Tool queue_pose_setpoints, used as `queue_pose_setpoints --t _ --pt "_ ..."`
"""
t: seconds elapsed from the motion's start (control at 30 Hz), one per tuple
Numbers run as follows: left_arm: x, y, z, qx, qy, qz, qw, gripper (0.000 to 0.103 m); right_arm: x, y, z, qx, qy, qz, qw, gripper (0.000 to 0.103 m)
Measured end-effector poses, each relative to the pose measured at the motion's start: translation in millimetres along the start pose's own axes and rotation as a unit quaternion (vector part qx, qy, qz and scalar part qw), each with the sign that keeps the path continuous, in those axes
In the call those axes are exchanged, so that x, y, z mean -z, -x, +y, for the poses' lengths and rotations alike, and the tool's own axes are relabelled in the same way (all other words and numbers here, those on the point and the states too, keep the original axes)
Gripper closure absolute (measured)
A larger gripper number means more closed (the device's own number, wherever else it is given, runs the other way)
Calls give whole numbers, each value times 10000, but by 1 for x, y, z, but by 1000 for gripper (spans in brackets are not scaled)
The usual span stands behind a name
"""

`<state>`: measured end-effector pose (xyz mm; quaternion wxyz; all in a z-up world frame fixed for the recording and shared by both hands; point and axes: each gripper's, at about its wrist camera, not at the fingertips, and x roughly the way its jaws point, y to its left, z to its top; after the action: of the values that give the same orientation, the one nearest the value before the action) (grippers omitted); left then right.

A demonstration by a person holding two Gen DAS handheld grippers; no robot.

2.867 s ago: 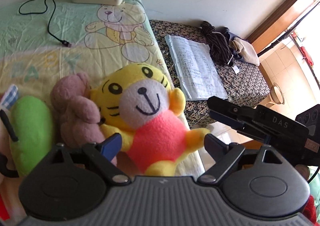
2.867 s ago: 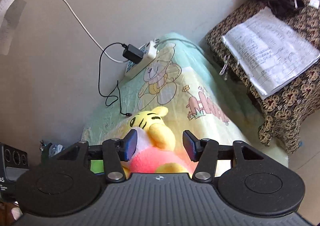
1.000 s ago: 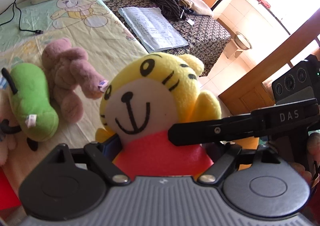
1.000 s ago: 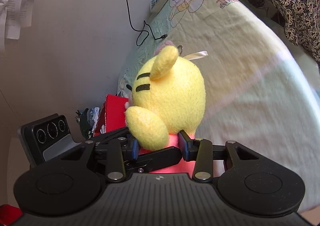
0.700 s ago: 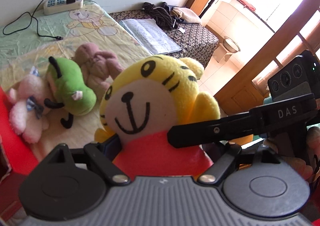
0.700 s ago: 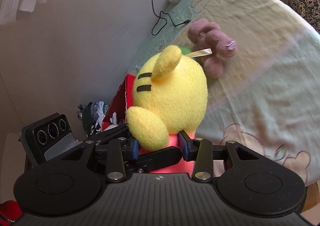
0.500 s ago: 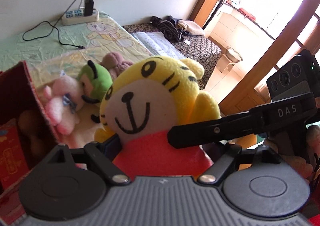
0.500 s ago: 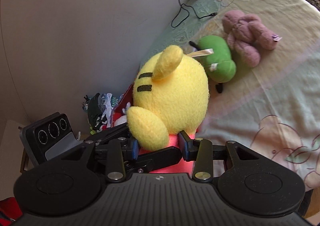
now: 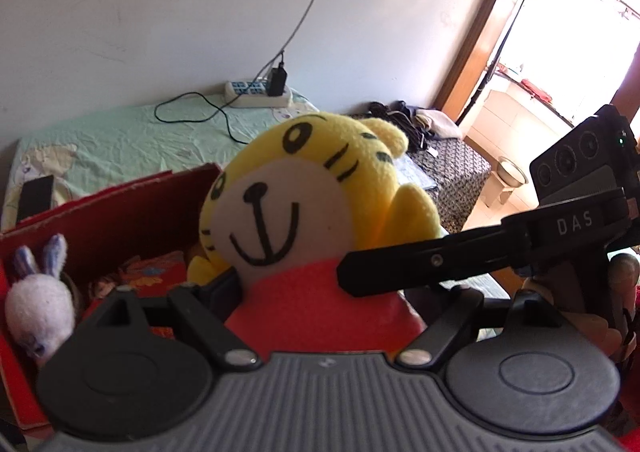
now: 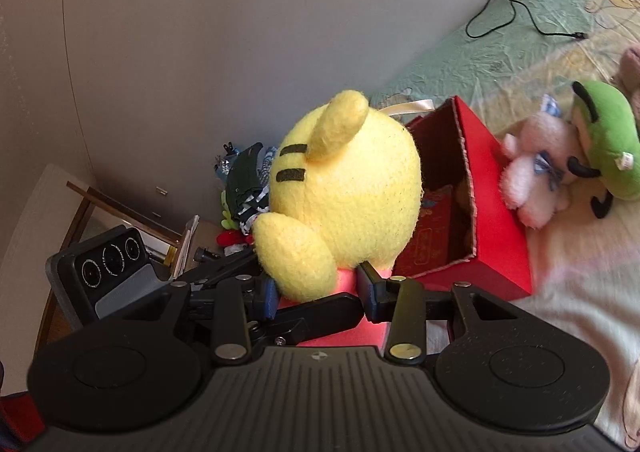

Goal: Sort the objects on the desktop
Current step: 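Lift the tiger plush with the right tool and carry it to the red box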

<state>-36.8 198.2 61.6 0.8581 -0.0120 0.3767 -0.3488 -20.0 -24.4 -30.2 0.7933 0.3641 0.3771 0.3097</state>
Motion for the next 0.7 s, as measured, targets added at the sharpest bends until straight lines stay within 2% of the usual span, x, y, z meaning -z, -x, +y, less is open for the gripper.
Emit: queue_pose_setpoints --t 0.2,0.37,0.53,0.7 --pt "-14 10 32 -56 80 -354 9993 17 -19 -23 23 52 437 13 9990 61" --pt "-23 -6 59 83 320 -460 9984 17 -39 -41 30 392 752 6 9964 61" --pt "-25 -41 81 280 725 -269 9966 17 -56 -59 18 915 852 203 9919 61" --pt "-16 -71 100 532 1241 -107 9908 17 -65 -74 5 1384 930 468 9849 61"
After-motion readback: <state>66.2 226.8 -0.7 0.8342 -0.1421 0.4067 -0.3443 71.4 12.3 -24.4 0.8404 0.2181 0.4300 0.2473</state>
